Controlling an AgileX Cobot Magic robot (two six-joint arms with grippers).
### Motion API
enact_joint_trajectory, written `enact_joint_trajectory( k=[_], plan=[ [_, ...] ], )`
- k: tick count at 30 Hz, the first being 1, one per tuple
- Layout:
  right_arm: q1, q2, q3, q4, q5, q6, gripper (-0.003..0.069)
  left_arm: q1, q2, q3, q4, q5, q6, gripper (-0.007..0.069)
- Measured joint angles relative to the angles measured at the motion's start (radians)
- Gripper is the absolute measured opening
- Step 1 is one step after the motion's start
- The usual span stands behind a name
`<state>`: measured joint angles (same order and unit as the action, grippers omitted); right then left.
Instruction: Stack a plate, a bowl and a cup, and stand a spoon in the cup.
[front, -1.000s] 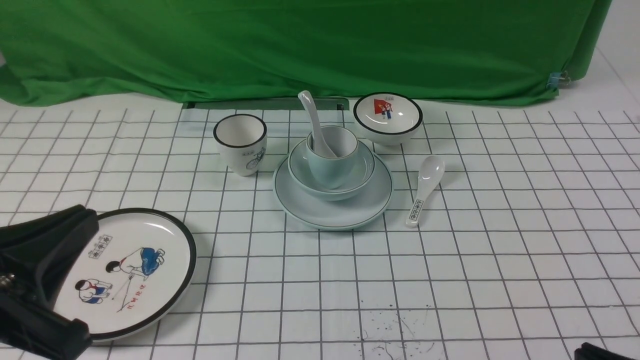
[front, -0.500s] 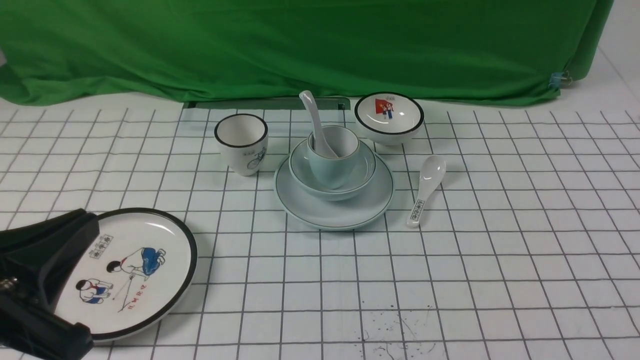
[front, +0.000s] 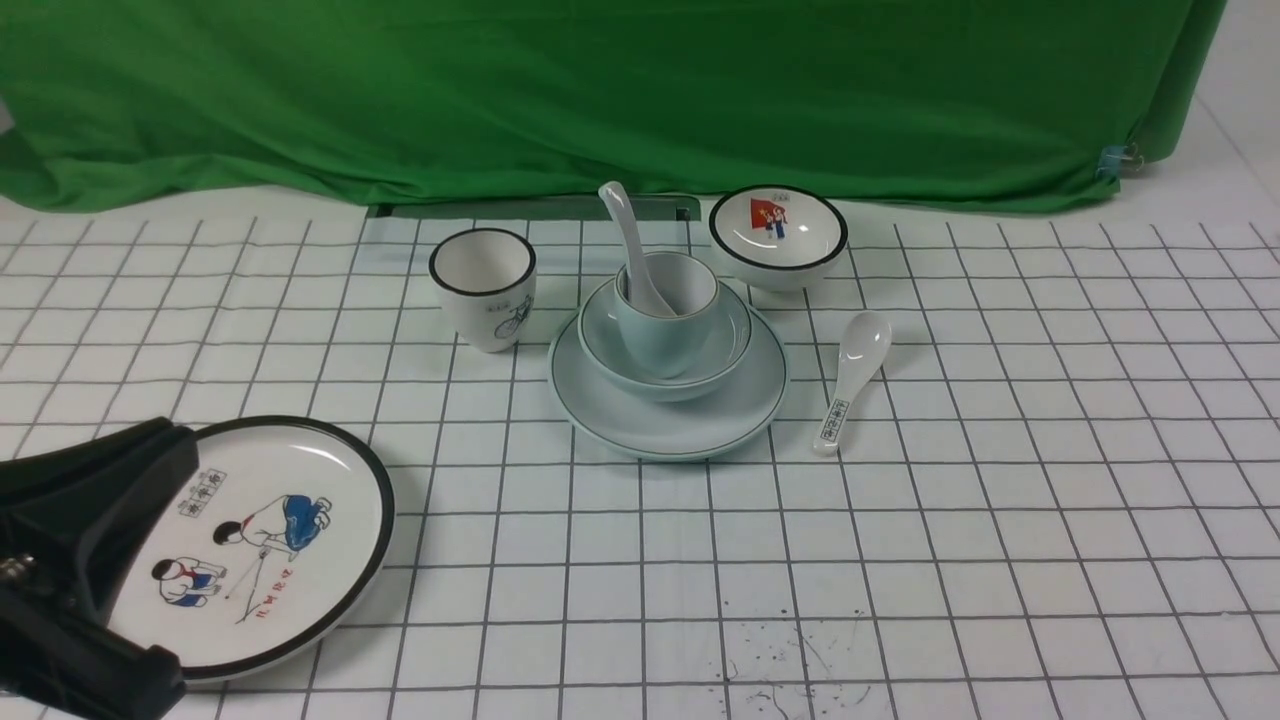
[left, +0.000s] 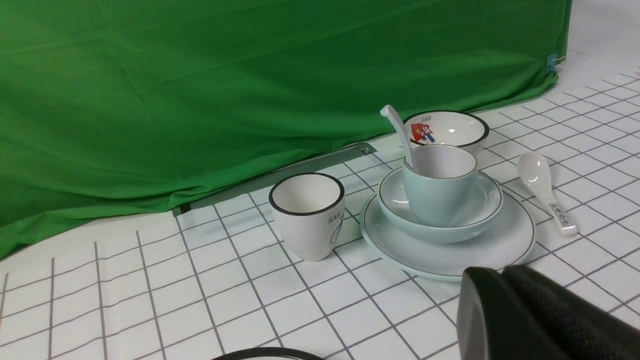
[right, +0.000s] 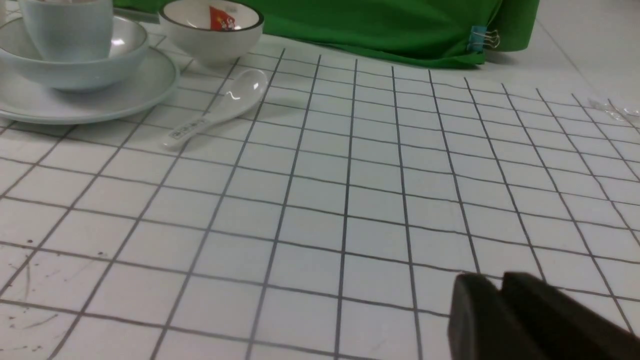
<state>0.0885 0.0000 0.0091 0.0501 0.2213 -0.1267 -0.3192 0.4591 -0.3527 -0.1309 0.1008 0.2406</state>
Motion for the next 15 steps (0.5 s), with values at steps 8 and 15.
enact_joint_trajectory(
  k=[8,15],
  plan=[
    [0.0,0.0,0.0,0.0,0.001,0.0,0.0129,0.047,-0.152,0.118,0.009,-0.087,0.003,-0.0029],
    [0.0,0.0,0.0,0.0,0.001,0.0,0.0141,0.263,-0.441,0.33,0.032,-0.132,-0.013,-0.0029]
  ],
)
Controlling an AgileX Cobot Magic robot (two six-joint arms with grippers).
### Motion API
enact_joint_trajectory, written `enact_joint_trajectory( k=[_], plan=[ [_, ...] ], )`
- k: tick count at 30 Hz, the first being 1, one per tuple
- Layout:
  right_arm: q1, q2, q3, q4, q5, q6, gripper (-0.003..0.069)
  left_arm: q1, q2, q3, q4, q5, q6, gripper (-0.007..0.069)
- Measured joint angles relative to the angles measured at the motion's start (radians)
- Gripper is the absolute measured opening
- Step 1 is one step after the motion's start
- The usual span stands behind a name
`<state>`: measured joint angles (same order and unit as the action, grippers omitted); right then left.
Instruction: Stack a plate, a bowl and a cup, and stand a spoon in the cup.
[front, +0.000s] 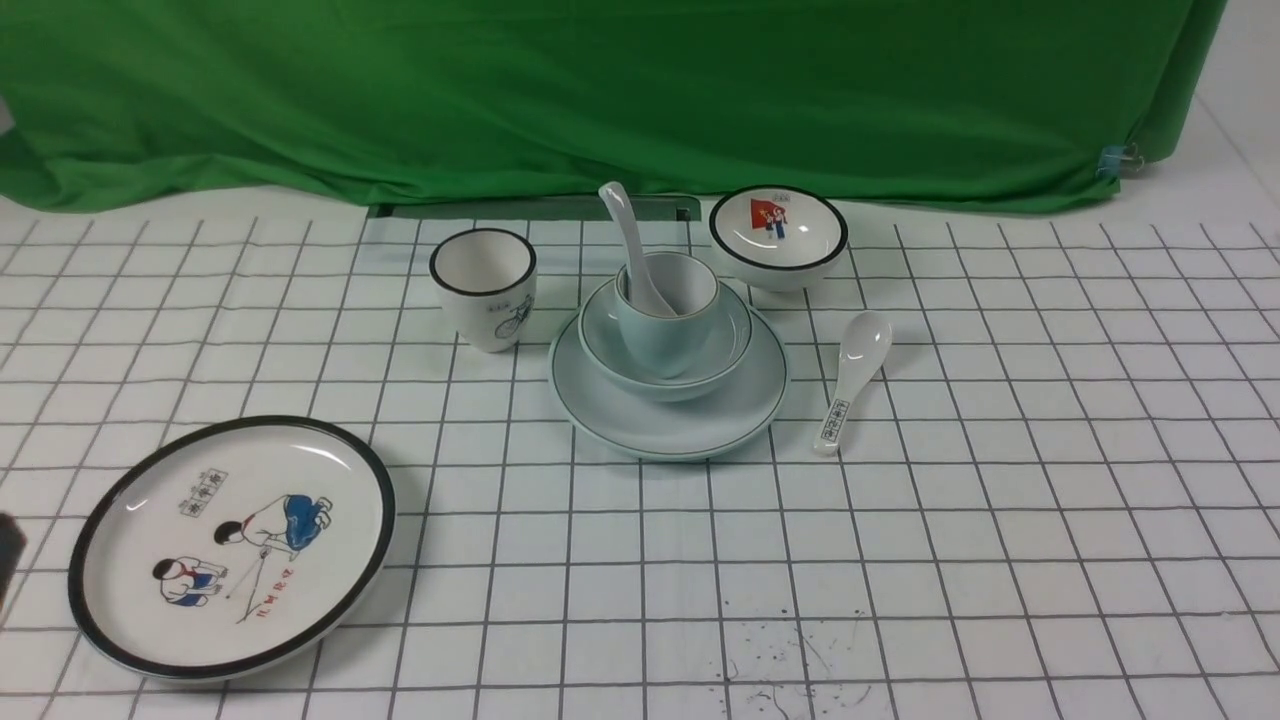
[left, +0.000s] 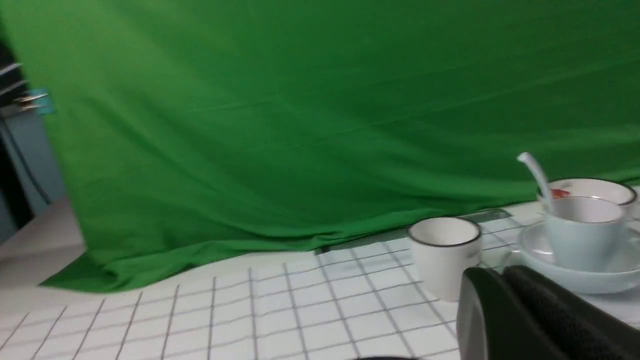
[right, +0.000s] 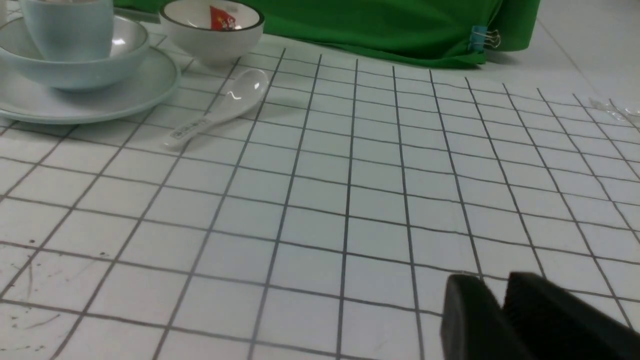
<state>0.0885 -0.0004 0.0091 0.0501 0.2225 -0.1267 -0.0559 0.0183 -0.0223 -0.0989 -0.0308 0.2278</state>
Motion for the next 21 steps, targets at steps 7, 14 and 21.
enact_joint_trajectory(
  k=[7,14,21],
  plan=[
    [0.0,0.0,0.0,0.0,-0.003,0.0,0.015,0.049,-0.016,0.03,0.0,0.27,-0.046,-0.0029],
    [0.0,0.0,0.0,0.0,-0.002,0.0,0.0162,0.018,-0.016,0.03,-0.001,0.282,-0.045,-0.0029],
    [0.0,0.0,0.0,0.0,-0.003,0.0,0.0177,0.007,-0.016,0.03,0.0,0.28,-0.045,-0.0029]
  ],
)
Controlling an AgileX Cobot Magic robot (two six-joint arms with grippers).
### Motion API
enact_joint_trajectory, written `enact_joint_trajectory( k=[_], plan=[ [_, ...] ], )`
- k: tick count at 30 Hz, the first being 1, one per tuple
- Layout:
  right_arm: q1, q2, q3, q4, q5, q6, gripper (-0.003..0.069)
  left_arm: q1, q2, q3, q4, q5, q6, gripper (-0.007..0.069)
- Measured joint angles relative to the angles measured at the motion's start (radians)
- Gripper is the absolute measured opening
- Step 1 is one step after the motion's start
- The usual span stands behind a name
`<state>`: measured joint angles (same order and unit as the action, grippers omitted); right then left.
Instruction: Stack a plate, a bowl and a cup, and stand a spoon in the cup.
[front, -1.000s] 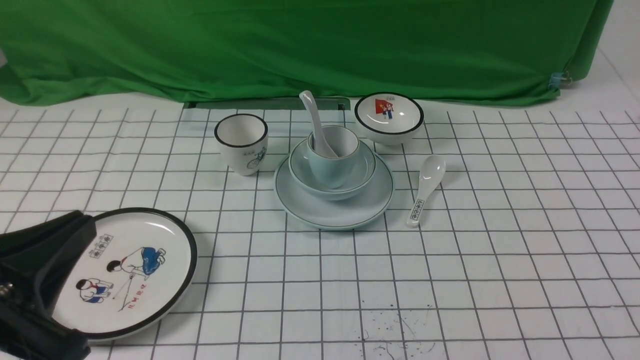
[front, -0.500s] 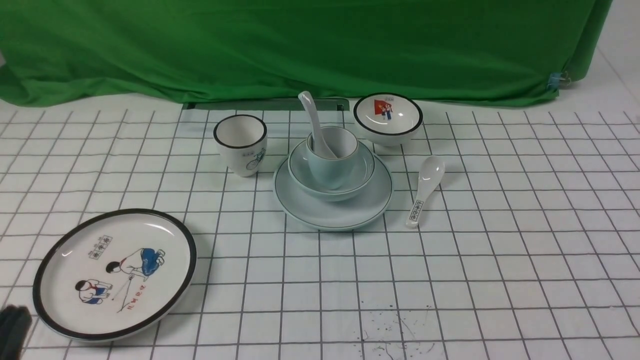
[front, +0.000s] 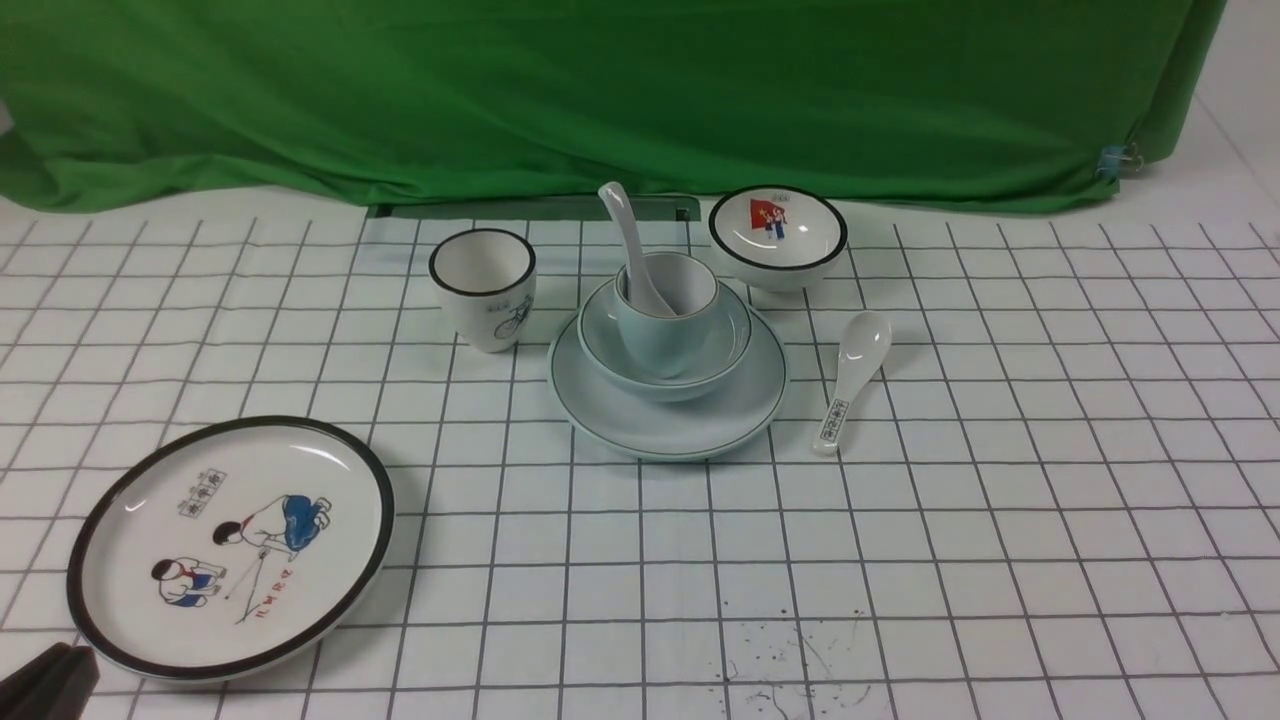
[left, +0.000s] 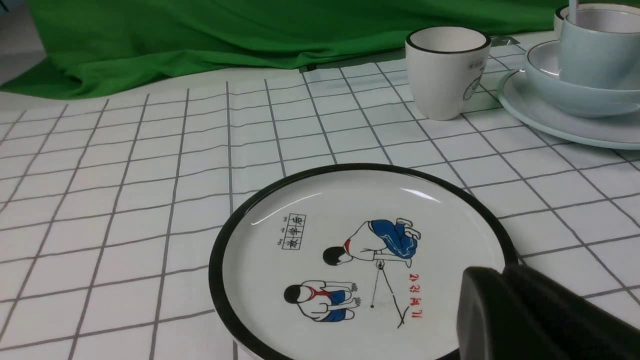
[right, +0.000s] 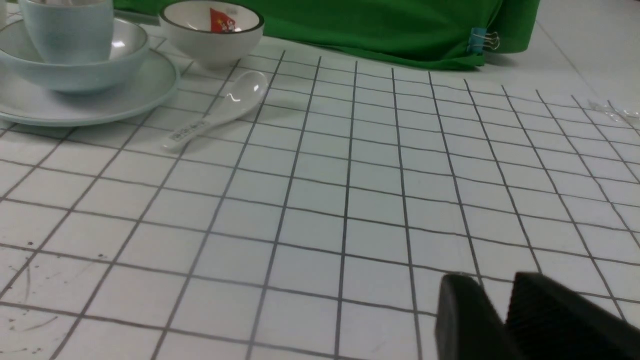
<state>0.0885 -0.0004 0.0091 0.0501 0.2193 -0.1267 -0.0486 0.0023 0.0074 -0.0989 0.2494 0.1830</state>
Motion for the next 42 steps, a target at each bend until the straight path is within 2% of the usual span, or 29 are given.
enact_joint_trajectory(
  k=[20,42],
  plan=[
    [0.0,0.0,0.0,0.0,0.0,0.0,0.0235,0.0,0.0,0.0,0.001,-0.001,0.013,-0.0029],
    [0.0,0.0,0.0,0.0,0.0,0.0,0.0241,0.0,0.0,0.0,0.005,-0.001,0.013,-0.0029]
  ],
)
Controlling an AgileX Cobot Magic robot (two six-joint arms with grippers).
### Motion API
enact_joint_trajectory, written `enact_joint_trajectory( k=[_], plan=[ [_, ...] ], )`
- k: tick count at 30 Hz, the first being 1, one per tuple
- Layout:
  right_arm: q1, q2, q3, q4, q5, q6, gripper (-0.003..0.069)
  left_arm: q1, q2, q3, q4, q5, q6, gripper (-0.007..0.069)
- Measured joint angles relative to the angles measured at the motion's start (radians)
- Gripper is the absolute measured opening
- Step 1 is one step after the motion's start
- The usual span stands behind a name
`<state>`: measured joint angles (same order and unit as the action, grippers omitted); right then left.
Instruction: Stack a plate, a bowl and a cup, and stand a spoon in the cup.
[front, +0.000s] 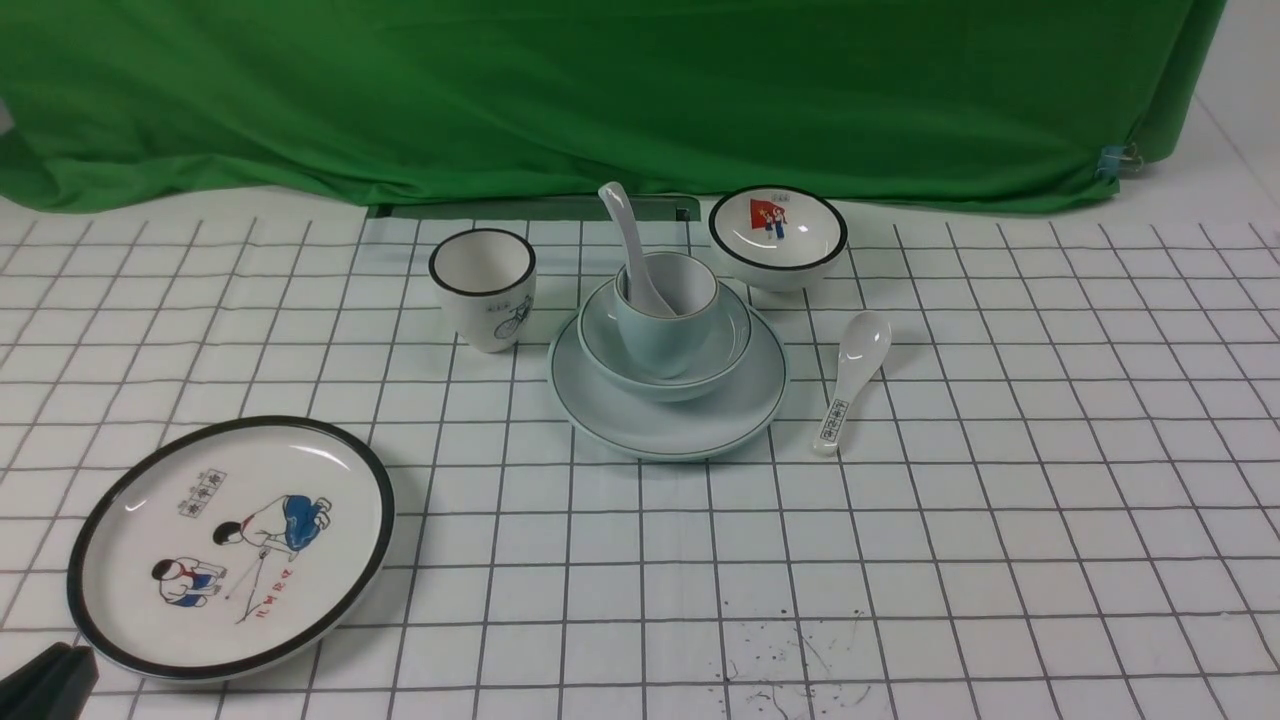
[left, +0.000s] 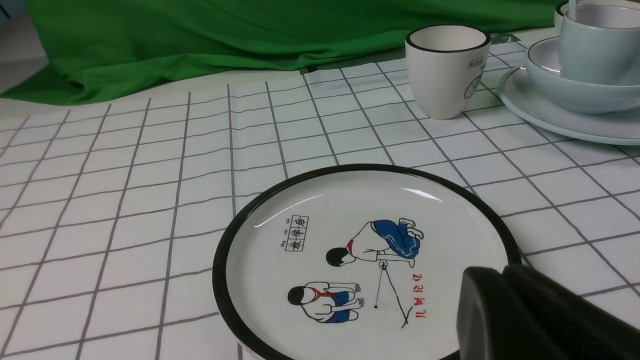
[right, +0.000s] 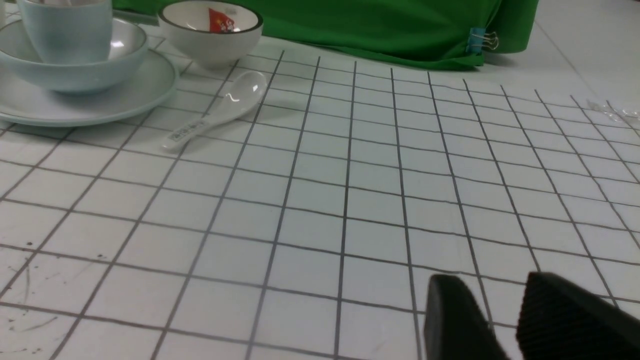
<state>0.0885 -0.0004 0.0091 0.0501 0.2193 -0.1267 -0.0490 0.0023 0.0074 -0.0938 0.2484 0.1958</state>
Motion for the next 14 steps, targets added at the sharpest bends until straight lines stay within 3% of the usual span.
enact_joint_trajectory(
  k=[14],
  plan=[
    [0.0,0.0,0.0,0.0,0.0,0.0,0.0241,0.0,0.0,0.0,0.015,0.0,0.0,-0.0029]
  ],
)
